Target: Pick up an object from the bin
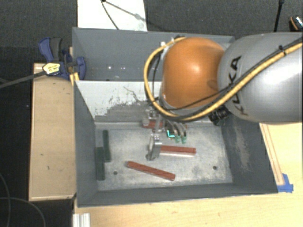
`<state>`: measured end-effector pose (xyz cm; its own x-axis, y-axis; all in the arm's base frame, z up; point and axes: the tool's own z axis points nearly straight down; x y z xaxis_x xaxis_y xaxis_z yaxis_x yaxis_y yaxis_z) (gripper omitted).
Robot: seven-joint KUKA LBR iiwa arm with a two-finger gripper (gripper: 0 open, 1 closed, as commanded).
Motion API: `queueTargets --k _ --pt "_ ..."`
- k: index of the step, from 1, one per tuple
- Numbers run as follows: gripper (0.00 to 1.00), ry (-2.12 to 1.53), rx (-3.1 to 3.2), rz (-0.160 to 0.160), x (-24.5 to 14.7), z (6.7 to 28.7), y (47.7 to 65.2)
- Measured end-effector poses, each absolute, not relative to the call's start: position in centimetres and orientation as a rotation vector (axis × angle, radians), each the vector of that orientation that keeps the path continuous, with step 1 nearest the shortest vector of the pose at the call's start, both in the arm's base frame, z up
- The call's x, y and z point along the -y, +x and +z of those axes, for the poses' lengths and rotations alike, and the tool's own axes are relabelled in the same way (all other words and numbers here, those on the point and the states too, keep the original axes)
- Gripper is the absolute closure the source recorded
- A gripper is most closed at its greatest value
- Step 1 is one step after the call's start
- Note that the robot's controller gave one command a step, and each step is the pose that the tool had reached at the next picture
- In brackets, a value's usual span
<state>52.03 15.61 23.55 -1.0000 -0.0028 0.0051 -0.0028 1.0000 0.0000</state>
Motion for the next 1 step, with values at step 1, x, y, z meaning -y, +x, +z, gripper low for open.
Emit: queueTargets --k 1 --pt "0.00 0.143 3.132 0.002 -13.32 6.58 50.82"
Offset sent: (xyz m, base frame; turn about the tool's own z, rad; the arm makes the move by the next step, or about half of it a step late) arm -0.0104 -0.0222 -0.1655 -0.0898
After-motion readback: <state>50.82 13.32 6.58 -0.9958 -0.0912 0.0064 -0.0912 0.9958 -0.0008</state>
